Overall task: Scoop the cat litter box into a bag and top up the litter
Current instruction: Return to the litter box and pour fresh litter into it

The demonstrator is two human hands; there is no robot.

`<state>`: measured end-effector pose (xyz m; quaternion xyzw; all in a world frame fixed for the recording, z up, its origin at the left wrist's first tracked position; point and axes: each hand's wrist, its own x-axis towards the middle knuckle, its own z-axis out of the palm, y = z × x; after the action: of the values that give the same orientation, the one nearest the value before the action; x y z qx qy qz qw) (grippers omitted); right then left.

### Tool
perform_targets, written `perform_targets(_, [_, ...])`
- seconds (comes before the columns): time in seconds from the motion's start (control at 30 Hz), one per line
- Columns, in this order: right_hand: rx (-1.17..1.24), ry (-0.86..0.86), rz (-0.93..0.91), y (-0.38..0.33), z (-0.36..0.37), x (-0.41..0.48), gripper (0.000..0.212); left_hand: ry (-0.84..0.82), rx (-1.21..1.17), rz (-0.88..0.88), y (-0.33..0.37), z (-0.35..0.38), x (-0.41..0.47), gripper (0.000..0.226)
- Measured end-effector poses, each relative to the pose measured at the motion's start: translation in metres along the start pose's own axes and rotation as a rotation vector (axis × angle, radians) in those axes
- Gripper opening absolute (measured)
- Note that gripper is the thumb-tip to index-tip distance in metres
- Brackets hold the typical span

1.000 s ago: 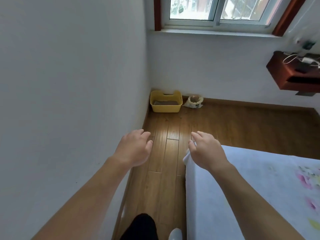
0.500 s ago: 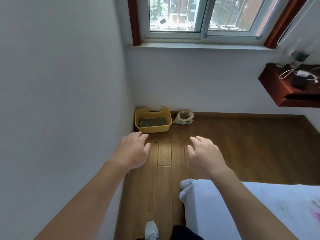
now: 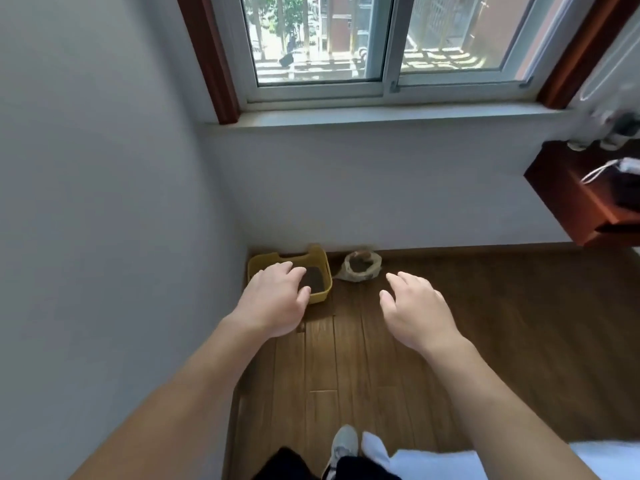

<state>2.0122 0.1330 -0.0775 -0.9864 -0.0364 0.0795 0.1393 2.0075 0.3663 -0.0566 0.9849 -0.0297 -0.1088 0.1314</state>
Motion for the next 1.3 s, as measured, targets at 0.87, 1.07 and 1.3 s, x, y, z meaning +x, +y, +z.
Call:
perform_targets(0.87, [-0.136, -0.106, -0.078, 0.061, -0.041, 0.380, 0.039, -0.023, -0.014, -0.029, 0.012, -0.025, 0.376, 0.045])
perform_targets(1.07, [-0.144, -0.206, -0.212, 0.118, -0.016, 0.454, 0.039, 0.005, -0.038, -0.163, 0.042, 0.025, 0.429, 0.046])
perform_targets(1.3, [-0.192, -0.280, -0.381, 0.190, 0.029, 0.535, 0.044, 0.001, -0.025, -0.228, 0.069, 0.102, 0.498, 0.059])
